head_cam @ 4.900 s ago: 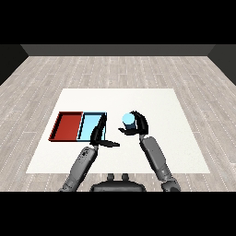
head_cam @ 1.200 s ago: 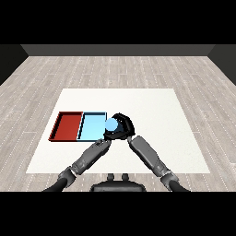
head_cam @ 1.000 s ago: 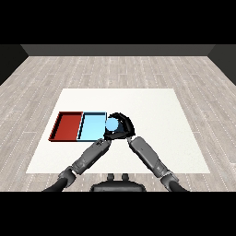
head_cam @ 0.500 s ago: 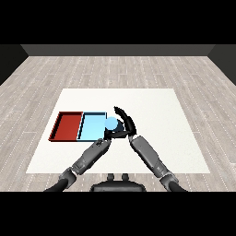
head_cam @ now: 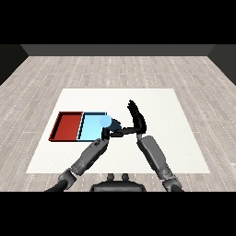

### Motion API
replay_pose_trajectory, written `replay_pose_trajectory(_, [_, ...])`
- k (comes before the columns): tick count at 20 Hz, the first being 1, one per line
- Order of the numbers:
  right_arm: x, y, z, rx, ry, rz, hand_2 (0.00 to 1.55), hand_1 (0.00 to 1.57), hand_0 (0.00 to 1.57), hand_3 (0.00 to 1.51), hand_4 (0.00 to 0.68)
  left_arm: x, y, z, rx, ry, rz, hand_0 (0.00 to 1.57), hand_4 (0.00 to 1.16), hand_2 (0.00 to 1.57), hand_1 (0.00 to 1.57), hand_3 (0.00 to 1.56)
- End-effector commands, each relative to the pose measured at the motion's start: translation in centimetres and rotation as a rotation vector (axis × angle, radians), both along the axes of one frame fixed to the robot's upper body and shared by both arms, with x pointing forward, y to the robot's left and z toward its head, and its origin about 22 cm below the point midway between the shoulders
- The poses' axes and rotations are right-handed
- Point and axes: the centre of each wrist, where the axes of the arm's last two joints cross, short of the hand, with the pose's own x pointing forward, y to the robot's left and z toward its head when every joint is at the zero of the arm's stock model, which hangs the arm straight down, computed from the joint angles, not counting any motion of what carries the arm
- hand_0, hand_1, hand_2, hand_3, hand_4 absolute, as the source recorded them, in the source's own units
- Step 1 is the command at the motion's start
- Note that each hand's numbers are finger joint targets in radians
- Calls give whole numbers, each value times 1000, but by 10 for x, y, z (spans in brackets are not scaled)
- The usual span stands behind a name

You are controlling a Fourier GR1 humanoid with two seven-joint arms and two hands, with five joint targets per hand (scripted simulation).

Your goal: Pick the blue can and put it in the blue box

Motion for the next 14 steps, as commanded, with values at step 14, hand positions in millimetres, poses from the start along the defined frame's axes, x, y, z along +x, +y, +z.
replay_pose_trajectory(14, [-50, -127, 17, 181, -127, -167, 0, 0, 0, 0, 0, 50, 95, 39, 137, 12, 233, 1571, 1127, 1562, 1571, 1471])
